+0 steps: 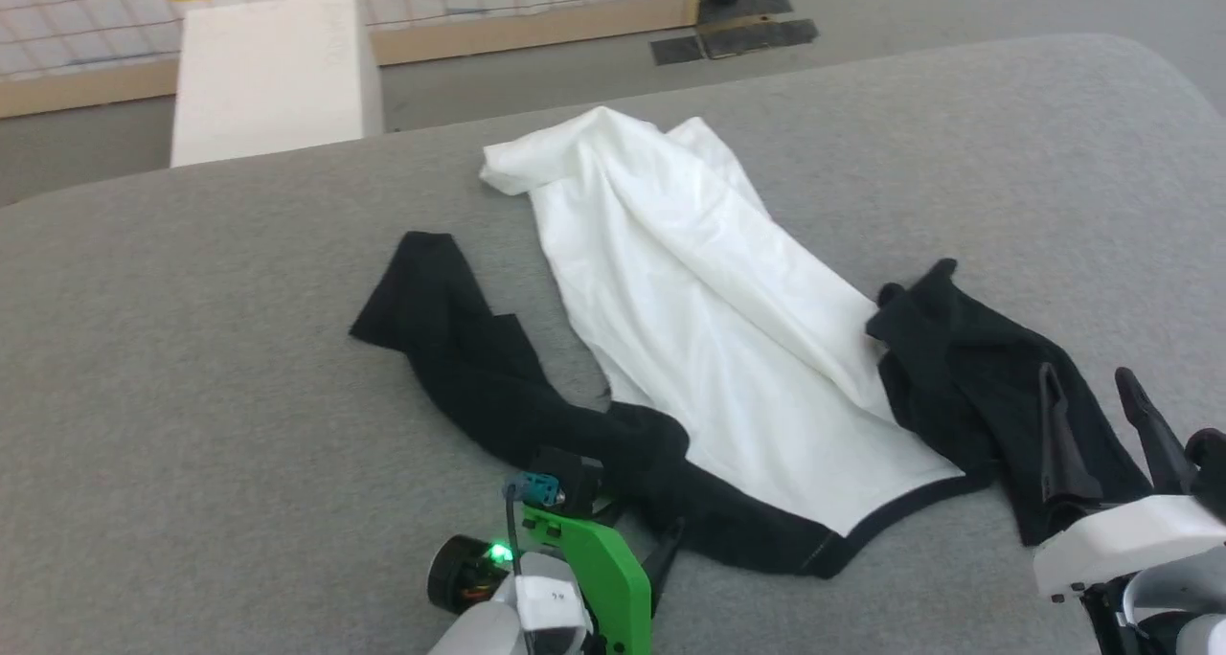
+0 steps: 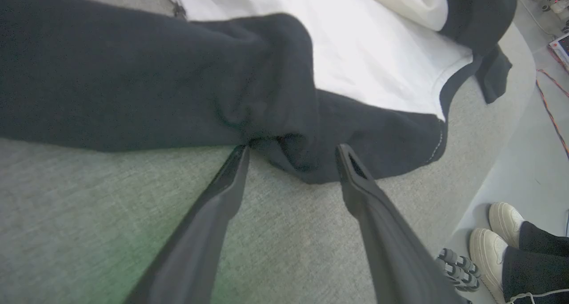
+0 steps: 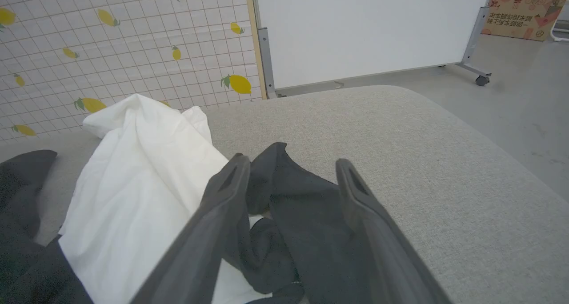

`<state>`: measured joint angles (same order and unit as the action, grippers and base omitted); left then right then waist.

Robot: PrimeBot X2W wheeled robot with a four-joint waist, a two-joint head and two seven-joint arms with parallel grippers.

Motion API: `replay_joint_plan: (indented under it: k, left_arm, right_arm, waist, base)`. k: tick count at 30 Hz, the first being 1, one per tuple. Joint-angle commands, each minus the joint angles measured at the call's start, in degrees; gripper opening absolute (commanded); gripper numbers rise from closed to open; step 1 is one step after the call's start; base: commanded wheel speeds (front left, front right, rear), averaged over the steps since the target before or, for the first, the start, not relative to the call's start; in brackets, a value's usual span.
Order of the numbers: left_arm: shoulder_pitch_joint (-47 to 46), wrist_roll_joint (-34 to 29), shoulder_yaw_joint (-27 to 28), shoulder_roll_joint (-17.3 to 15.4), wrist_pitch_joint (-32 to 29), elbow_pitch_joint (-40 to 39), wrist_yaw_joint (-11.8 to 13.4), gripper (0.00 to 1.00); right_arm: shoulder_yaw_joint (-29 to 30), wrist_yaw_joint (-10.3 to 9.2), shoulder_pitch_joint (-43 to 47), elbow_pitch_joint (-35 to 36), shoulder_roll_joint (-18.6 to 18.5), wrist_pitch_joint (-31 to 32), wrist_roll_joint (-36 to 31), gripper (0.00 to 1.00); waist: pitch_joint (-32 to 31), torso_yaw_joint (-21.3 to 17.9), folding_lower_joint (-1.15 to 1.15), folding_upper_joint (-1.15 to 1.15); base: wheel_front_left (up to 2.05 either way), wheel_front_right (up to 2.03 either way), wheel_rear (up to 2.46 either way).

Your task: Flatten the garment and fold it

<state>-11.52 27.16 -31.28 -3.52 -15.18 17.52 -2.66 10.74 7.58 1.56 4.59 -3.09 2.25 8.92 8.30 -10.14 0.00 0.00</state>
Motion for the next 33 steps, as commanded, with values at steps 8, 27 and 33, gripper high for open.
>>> replay_joint_plan:
  k: [8,27,33]
  left_arm:
    - [-2.7,-1.9,-0.3,-1.5,-7.6,1.5,5.4,0.07]
    - [7.7,5.0,22.6,-11.6,0.4,-14.1,18.5,0.00]
    - [9.9,8.1,25.1,-10.0,2.3,-13.2,18.7,1.00]
  right_arm:
    - [-0.2,-0.09,0.0,0.6,0.2,-0.8,1.7,1.00]
    - [1.5,-0.09,1.0,0.0,0.2,4.5,2.7,1.00]
    - [0.6,-0.09,2.4,-0.9,0.2,10.1,3.0,1.00]
  waist:
    - [2.5,-2.9,0.00,0.00]
    - [1.1,8.4,0.00,0.00]
    - [1.2,10.4,0.00,0.00]
  base:
    - [0.00,0.00,0.00]
    - [0.00,0.00,0.00]
    - [0.00,0.00,0.00]
